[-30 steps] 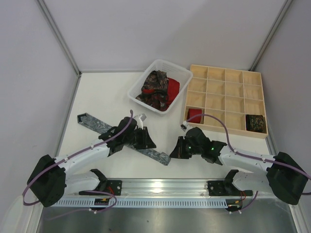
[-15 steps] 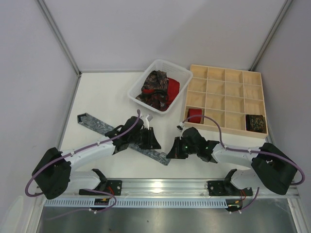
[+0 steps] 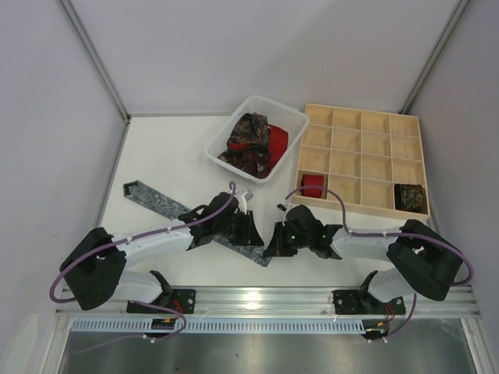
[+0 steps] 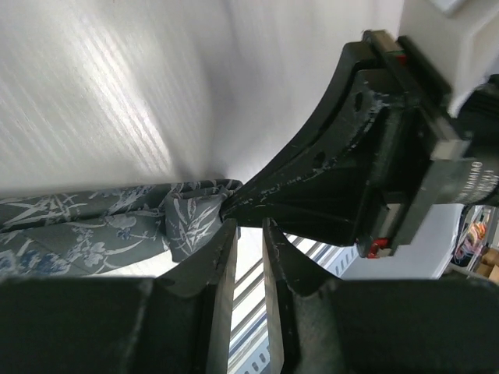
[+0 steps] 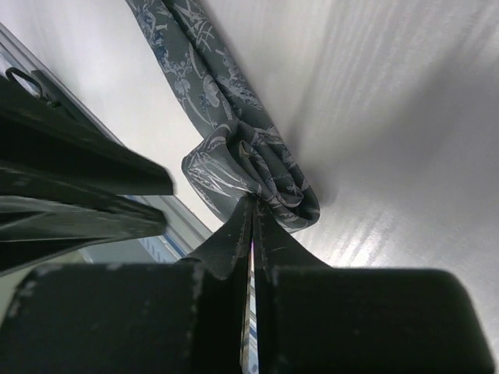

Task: Roll the ties
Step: Roll the tie

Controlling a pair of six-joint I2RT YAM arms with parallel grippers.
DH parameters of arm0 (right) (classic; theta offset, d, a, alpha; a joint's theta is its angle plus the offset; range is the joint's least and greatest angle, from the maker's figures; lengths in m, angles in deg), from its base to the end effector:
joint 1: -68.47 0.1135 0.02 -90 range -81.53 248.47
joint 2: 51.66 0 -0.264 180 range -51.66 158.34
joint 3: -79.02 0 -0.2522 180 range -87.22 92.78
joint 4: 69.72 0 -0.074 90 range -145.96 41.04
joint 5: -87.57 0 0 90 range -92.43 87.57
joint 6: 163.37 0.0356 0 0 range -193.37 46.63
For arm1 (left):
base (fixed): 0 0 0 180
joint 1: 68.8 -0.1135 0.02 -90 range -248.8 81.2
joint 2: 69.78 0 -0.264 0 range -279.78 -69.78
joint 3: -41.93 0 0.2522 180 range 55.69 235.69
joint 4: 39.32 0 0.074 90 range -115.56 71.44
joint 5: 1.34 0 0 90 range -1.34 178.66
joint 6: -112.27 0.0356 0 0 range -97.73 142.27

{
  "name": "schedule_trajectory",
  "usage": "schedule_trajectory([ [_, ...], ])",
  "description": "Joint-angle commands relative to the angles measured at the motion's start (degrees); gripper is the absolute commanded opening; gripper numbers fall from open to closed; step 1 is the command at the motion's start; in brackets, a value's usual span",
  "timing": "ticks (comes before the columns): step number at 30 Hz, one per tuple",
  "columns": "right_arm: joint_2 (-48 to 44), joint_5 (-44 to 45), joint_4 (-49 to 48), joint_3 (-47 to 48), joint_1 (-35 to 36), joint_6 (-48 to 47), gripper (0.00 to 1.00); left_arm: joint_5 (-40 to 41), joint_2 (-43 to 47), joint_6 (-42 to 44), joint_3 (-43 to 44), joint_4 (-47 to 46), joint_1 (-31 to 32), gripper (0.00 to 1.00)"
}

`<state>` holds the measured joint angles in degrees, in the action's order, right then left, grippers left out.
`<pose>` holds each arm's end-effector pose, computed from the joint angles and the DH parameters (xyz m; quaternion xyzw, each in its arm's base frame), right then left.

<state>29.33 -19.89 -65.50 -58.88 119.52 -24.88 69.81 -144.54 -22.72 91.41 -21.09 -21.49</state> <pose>0.1512 0.2041 0.1421 -0.0806 0.9052 0.3902 0.1477 0.1656 -0.1965 0.1864 0.0830 0.9049 -0.3850 0.1612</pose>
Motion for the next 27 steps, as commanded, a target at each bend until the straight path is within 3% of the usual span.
schedule_trajectory([
  [1, 0.9, 0.9, -1.0, 3.1, 1.3, -1.3, 0.00, -1.4, -1.4, -0.2, -1.3, -3.5, 0.9, 0.24],
  [16, -4.9, 5.5, 5.0, 4.3, 2.9, -0.6, 0.02, 1.7, 0.5, 1.5, -7.0, -2.6, 1.0, 0.24],
  [17, -5.3, 5.5, 5.5, 4.2, 2.9, -0.2, 0.04, 2.1, 0.3, 1.7, -6.9, -2.5, 1.0, 0.24],
  [23, -11.9, 7.5, 8.5, 1.2, 4.0, 5.7, 0.50, 2.9, -2.6, 1.8, -6.4, -3.8, 0.9, 0.24],
  [27, -14.7, 8.0, 2.9, -5.7, 4.2, 11.6, 0.61, 3.4, -3.5, 1.9, -6.1, -4.2, 0.9, 0.23],
])
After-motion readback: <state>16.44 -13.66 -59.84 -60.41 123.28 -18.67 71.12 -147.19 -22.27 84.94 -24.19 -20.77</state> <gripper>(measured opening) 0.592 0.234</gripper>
